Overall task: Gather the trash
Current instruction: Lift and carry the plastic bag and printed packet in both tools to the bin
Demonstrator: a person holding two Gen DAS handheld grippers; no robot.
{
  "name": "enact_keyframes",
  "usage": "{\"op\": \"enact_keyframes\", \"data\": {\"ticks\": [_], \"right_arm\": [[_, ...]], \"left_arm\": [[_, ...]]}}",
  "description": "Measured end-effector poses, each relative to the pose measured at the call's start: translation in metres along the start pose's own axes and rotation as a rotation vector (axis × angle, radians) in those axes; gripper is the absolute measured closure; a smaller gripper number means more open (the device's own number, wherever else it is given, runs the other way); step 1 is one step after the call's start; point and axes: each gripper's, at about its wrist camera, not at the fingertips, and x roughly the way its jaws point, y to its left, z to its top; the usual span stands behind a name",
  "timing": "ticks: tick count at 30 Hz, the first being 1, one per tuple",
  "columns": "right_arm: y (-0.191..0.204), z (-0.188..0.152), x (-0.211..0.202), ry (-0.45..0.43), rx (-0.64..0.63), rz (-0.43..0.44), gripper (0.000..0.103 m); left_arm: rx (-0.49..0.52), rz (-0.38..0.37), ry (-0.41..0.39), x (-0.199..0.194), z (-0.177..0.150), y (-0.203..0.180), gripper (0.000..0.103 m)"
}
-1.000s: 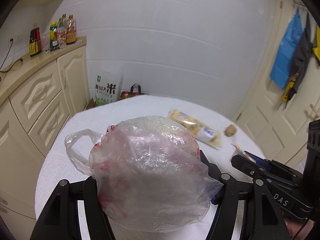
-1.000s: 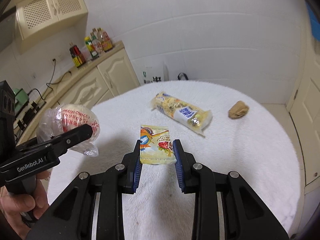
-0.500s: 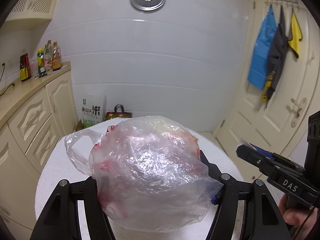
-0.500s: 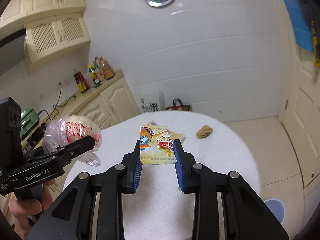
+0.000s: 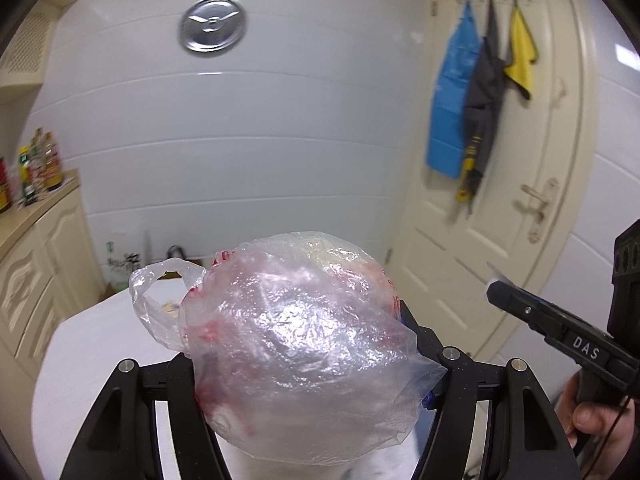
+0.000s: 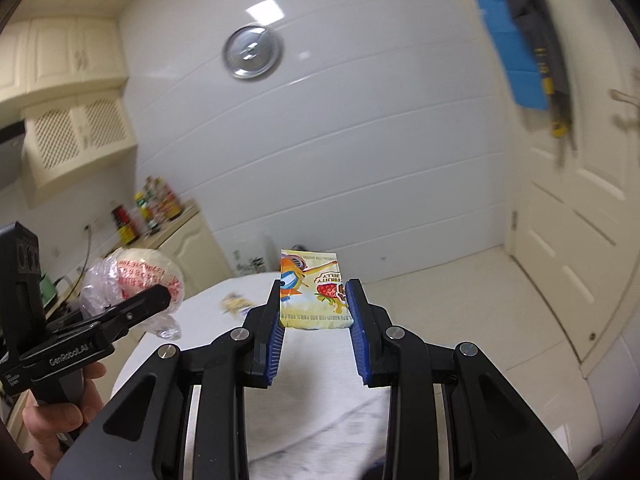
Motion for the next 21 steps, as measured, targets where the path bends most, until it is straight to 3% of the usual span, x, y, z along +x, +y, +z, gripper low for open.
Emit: {"op": "enact_keyframes", "data": {"ticks": [11, 21], "right_arm": [[-0.116, -0.011, -0.049, -0.032, 0.140, -0.217, 0.074], [-0.224, -0.062, -0.046, 0.080, 0.320, -0.348, 0.074]], "left_arm": [[0.097, -0.157, 0.067, 0.066, 0.003, -0.055, 0.040], [0.191, -0.254, 0.265, 0.155, -0.025, -0.109, 0.040]]}}
